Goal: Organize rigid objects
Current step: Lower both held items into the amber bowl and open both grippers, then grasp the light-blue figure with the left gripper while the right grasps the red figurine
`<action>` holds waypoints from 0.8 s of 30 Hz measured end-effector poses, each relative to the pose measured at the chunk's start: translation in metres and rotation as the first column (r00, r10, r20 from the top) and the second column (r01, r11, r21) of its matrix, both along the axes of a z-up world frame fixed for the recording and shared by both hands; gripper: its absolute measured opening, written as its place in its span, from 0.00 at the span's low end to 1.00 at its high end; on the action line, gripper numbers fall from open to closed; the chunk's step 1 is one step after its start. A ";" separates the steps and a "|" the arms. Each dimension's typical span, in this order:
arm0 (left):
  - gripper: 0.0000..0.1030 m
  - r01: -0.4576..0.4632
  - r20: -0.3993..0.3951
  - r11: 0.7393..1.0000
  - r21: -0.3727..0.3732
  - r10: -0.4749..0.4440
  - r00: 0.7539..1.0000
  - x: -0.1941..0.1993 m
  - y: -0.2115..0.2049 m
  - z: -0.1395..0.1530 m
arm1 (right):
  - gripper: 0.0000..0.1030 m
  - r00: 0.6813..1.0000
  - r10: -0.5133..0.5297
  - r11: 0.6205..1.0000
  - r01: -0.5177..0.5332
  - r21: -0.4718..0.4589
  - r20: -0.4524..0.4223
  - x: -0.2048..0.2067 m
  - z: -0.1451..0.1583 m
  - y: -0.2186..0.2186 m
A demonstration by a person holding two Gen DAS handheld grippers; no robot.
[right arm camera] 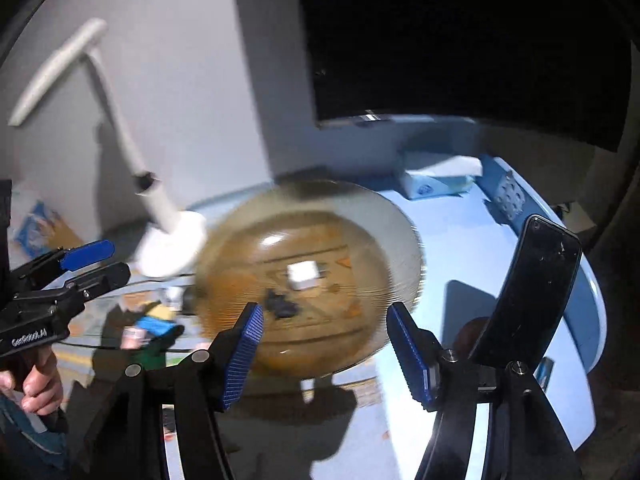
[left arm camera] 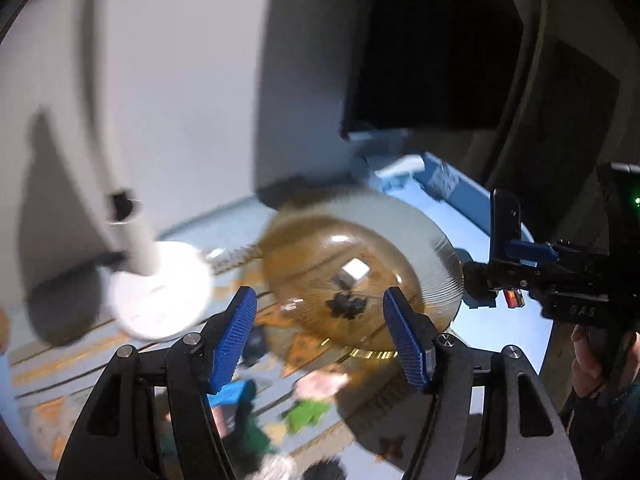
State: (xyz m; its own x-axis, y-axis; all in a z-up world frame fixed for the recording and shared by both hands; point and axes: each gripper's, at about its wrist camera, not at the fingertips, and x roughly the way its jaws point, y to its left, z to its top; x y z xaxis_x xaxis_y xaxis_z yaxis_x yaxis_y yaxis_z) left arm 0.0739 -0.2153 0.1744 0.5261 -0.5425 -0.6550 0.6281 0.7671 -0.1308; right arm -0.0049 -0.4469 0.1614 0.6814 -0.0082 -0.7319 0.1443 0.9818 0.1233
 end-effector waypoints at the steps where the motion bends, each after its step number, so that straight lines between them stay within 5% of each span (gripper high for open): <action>1: 0.62 -0.024 0.020 1.000 -0.010 0.025 0.999 -0.012 0.020 0.008 | 0.61 1.000 0.014 1.000 -0.014 0.010 0.016 -0.008 0.006 0.008; 6: 0.68 -0.116 0.045 0.993 -0.030 0.117 0.992 -0.044 0.086 0.012 | 0.67 0.990 0.114 0.991 -0.118 0.055 0.079 -0.040 0.021 0.054; 11: 0.68 -0.176 0.002 0.984 0.012 0.176 0.984 -0.058 0.130 -0.019 | 0.73 0.978 0.196 0.975 -0.201 0.091 0.065 -0.056 0.006 0.104; 20: 0.68 -0.177 -0.148 0.982 0.063 0.184 0.972 -0.063 0.154 -0.101 | 0.73 0.959 0.256 0.948 -0.226 0.225 -0.118 -0.042 -0.083 0.156; 24: 0.68 -0.187 -0.172 0.979 0.086 0.200 0.965 -0.050 0.146 -0.120 | 0.73 0.956 0.233 0.959 -0.196 0.205 -0.179 -0.043 -0.118 0.171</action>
State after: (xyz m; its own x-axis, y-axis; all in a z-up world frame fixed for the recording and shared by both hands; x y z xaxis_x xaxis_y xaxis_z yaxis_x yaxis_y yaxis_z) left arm 0.0239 -0.0693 0.0547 0.4873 -0.3929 -0.7799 0.4379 0.8826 -0.1710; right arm -0.0475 -0.2754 0.0436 0.4919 0.2688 -0.8281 -0.0270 0.9554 0.2941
